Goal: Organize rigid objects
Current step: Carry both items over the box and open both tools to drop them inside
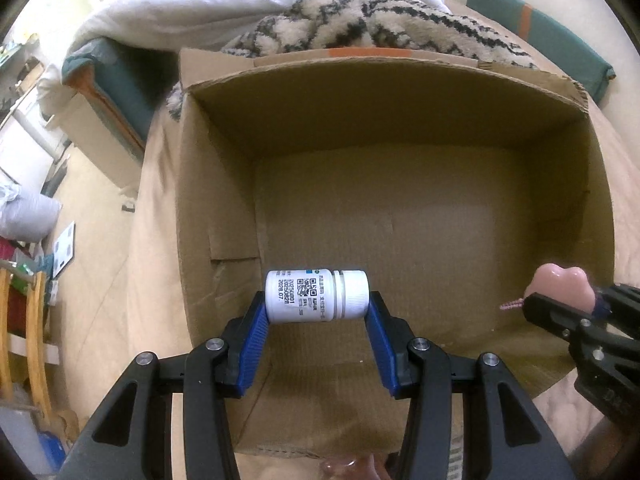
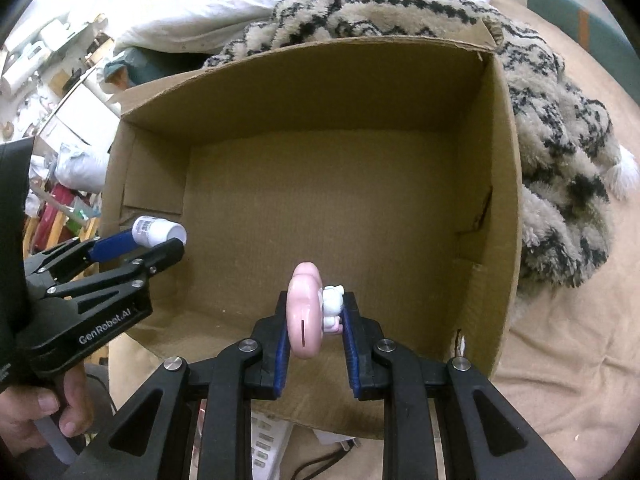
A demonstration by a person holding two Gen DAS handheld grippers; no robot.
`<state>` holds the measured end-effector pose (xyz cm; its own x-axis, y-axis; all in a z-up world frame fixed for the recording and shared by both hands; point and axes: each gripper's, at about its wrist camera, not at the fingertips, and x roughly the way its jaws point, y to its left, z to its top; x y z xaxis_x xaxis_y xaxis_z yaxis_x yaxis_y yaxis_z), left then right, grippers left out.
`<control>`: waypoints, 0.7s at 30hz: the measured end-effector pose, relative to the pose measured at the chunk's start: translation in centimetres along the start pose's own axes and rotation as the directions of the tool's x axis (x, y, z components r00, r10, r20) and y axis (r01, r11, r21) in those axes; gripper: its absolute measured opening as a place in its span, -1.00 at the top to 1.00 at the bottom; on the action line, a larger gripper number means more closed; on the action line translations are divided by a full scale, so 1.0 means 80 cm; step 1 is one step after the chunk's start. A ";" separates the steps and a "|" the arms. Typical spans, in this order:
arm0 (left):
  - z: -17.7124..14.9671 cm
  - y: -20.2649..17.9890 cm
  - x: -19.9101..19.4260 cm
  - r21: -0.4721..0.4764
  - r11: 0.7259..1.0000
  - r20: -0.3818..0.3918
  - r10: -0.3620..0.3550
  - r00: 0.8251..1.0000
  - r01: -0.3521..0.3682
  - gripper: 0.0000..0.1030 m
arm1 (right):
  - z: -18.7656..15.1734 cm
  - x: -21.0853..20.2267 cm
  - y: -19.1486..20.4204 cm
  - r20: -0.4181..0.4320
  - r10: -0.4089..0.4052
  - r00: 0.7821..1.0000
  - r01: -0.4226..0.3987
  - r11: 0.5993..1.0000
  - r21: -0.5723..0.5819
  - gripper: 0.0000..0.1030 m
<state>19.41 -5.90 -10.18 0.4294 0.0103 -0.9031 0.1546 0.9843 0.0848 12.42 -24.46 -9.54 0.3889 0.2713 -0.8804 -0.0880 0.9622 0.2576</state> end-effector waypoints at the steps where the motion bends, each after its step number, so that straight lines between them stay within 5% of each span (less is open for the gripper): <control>1: 0.000 0.001 0.001 -0.003 1.000 -0.004 0.001 1.000 -0.001 0.14 | 0.001 0.000 -0.002 -0.002 0.000 1.000 0.000 1.000 0.007 0.53; 8: 0.001 0.003 0.004 -0.009 1.000 -0.013 0.003 1.000 -0.003 0.14 | 0.004 -0.001 -0.005 0.013 0.010 1.000 -0.010 1.000 0.030 0.52; 10: 0.002 0.005 0.003 -0.014 1.000 -0.013 0.001 1.000 -0.001 0.14 | 0.005 -0.005 -0.006 0.029 0.024 0.999 -0.025 0.999 0.040 0.37; 12: 0.002 0.007 0.002 -0.016 1.000 -0.010 -0.003 1.000 0.003 0.14 | 0.007 -0.010 -0.008 0.052 0.035 0.998 -0.038 0.998 0.055 -0.27; 17: 0.002 0.008 -0.003 -0.012 1.000 -0.004 -0.001 1.000 0.000 0.13 | 0.011 -0.023 -0.013 0.103 0.071 0.992 -0.078 0.994 0.071 -0.44; 21: 0.005 0.009 -0.009 -0.024 1.000 0.007 -0.015 1.000 0.015 -0.02 | 0.011 -0.036 -0.009 0.159 0.066 0.985 -0.077 0.995 0.063 -1.00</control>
<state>19.57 -5.27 -9.34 0.4330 -0.0054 -0.9014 0.1394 0.9884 0.0610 12.16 -25.95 -6.84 0.5231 0.3271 -0.7870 -0.0596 0.9352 0.3491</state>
